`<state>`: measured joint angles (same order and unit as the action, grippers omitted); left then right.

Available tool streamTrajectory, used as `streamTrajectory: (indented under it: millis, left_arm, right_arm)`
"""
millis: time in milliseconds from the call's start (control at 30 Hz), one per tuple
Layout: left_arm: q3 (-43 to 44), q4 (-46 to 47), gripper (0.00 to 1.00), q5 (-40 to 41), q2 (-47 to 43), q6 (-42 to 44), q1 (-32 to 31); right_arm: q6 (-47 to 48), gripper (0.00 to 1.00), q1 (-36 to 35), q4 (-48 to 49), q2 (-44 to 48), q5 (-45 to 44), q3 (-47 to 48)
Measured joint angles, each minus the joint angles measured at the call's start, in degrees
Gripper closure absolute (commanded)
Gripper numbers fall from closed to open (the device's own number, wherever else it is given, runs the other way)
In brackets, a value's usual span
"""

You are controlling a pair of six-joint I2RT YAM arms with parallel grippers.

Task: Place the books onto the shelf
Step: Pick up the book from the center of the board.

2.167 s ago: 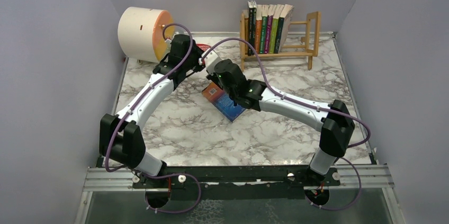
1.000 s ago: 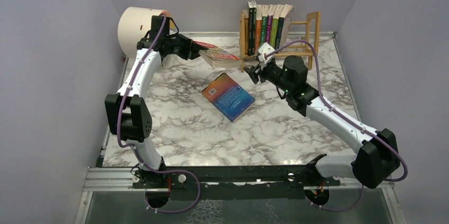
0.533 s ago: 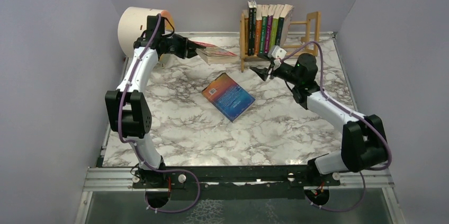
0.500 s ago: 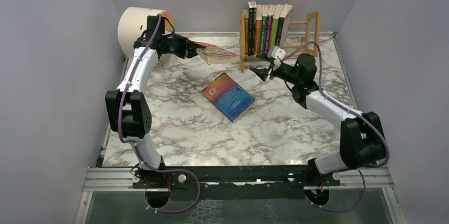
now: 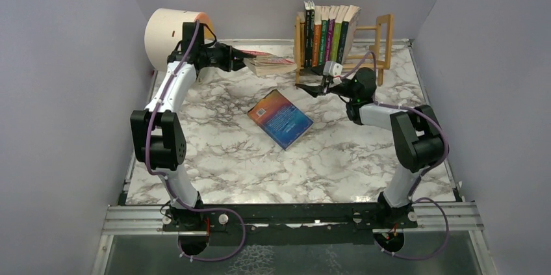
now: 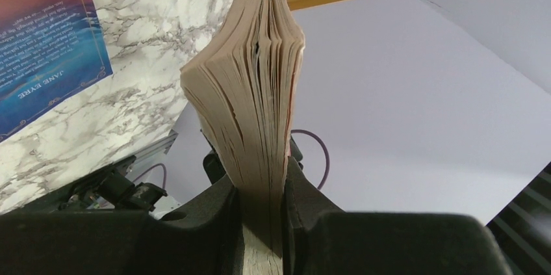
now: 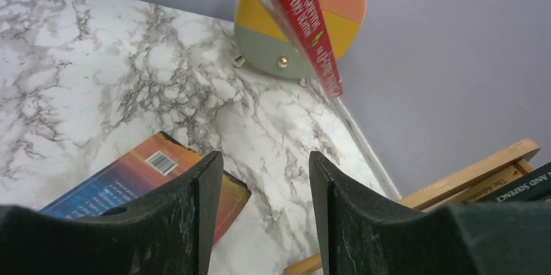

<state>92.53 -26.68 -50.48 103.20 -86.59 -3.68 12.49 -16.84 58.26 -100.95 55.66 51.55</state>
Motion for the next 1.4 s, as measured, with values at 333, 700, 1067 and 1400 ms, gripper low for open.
streamTrajectory:
  millis: [333,700,1067,1400]
  left_arm:
    - [-3.34,4.09,1.0,-0.2,0.0,-4.52,-5.25]
    - [-7.02,8.94,1.0,0.04,-0.57,-8.52,-8.79]
    - [-11.5,15.37,1.0,-0.04,-0.66,-14.05,-10.67]
    - [-13.4,21.38,0.78,-0.15,-0.63,-19.17,-10.71]
  right_arm:
    - [-5.44,0.51,0.0,15.69,-11.41,2.93,6.97]
    - [-9.07,0.58,0.42,22.34,-19.23,4.87,13.57]
    - [-15.96,0.82,0.7,24.85,-22.71,10.45,16.98]
    - [-17.9,0.99,0.96,24.94,-22.71,11.13,17.09]
